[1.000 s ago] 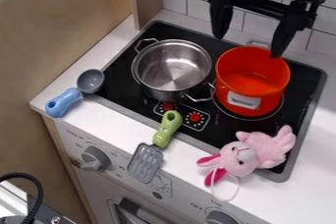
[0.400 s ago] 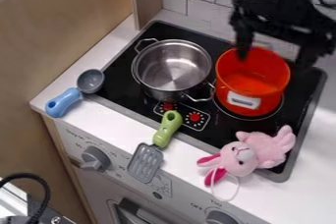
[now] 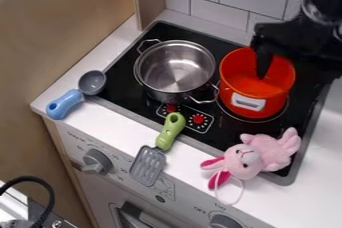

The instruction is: Take the pot and put it on the stove

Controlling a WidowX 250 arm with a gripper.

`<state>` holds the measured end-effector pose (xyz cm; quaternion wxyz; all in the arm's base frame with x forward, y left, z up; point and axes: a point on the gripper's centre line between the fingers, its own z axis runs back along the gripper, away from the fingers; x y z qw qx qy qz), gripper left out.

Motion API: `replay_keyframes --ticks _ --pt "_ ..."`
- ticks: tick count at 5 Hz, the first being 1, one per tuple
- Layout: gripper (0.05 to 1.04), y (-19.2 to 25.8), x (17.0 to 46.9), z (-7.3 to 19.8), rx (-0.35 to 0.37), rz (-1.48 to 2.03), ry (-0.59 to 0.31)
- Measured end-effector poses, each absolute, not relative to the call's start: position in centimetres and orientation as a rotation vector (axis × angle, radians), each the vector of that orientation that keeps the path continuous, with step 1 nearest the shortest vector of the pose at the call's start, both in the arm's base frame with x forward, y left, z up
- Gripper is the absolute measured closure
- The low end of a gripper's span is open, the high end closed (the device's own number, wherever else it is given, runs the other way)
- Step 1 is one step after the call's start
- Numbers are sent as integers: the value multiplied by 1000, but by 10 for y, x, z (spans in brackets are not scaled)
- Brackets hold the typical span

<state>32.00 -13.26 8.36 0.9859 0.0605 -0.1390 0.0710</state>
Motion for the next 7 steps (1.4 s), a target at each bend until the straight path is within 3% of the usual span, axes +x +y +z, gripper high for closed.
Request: replay_keyframes --ticks 3,4,6,7 --pt "82 -138 324 64 95 123 -336" --pt "132 -140 325 60 85 119 -335" --pt "693 -135 324 58 48 102 -289" --pt "906 -133 319 66 31 98 -272"
